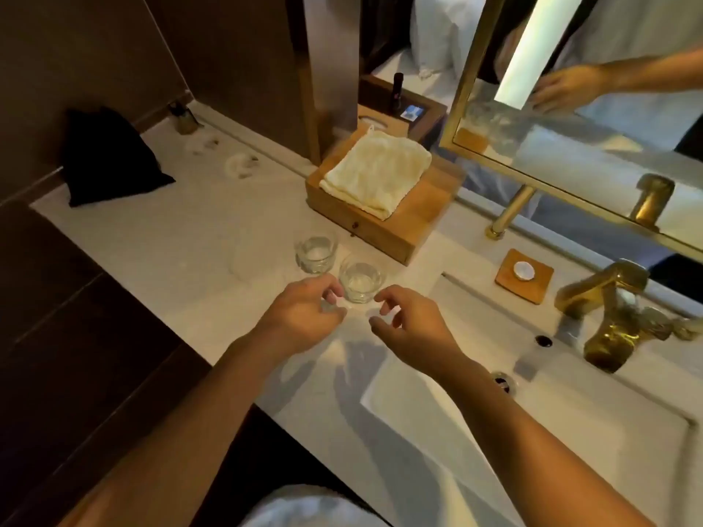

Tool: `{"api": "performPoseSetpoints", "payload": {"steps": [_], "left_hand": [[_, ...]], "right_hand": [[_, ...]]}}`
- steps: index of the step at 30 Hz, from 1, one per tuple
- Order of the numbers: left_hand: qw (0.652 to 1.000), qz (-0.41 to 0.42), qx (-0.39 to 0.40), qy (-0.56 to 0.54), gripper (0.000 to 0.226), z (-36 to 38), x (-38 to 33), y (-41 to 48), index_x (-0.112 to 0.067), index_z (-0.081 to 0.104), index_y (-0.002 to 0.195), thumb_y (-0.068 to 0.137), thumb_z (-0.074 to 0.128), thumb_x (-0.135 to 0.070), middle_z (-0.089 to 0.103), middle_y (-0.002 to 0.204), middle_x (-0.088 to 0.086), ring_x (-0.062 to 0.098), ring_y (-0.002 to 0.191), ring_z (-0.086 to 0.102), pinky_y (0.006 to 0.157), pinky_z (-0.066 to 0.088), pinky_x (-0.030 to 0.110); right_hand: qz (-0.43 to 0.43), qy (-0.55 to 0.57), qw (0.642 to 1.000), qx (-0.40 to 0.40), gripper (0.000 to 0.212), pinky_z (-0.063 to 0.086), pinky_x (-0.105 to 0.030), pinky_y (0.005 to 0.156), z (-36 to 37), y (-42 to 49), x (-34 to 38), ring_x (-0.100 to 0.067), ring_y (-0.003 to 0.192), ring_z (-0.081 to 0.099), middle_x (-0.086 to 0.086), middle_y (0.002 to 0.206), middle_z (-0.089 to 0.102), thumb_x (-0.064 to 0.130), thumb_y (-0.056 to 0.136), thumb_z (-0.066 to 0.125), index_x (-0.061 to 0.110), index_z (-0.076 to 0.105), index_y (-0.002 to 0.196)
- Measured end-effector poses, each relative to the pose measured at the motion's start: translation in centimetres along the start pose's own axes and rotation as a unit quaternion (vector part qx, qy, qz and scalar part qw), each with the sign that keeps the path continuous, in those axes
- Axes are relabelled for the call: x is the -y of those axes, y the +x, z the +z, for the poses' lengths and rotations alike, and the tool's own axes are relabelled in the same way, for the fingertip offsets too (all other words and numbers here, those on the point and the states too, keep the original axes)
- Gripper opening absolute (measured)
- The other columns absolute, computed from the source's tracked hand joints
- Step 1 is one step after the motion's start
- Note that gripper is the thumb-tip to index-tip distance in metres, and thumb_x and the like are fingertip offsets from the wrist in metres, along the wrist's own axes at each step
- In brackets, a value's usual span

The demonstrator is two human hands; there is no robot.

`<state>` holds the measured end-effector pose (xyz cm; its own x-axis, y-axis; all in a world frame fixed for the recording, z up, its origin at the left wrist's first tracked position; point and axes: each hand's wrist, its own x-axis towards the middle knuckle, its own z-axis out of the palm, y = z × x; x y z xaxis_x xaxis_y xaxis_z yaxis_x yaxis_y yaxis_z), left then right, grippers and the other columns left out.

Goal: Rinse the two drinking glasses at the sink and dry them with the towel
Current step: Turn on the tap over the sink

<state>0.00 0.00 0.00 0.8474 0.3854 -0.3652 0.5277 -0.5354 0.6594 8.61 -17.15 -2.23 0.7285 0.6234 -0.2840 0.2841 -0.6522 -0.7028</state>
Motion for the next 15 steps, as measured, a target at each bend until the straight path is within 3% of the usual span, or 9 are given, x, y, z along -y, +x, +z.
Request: {"api": "performPoseSetpoints", "payload": {"steps": [5,12,15], "left_hand": [[0.996,0.049,0.026,0.074,0.019,-0.2,-1.4,3.0,-0.028,0.060,0.108,0.091,0.067,-0.034,0.061,0.099,-0.008,0.012,0.088,0.061,0.076,0.059,0.031],[0.964,0.182,0.139,0.138,0.029,6.8,-7.7,6.5,-0.029,0.058,0.115,0.090,0.070,-0.037,0.061,0.107,-0.008,0.013,0.090,0.062,0.078,0.059,0.033],[0.943,0.221,0.182,0.168,0.034,11.1,-10.0,6.6,-0.028,0.057,0.120,0.090,0.069,-0.037,0.062,0.114,-0.005,0.015,0.095,0.061,0.085,0.056,0.032]], "right_hand": [[0.004,-0.054,0.996,-0.070,0.038,0.057,-0.033,0.078,0.5,1.7,-1.1,-0.014,0.087,0.058,0.001,0.110,0.065,0.038,0.090,0.069,0.020,0.060,0.123],[0.149,-0.049,0.973,-0.168,0.037,0.056,-0.029,0.080,-4.0,-3.6,-7.6,-0.013,0.093,0.060,-0.001,0.112,0.067,0.034,0.091,0.070,0.017,0.062,0.123],[0.255,-0.037,0.949,-0.183,0.037,0.055,-0.030,0.082,-6.5,-7.3,-11.3,-0.015,0.096,0.061,0.000,0.114,0.067,0.033,0.093,0.067,0.019,0.060,0.127]]}}
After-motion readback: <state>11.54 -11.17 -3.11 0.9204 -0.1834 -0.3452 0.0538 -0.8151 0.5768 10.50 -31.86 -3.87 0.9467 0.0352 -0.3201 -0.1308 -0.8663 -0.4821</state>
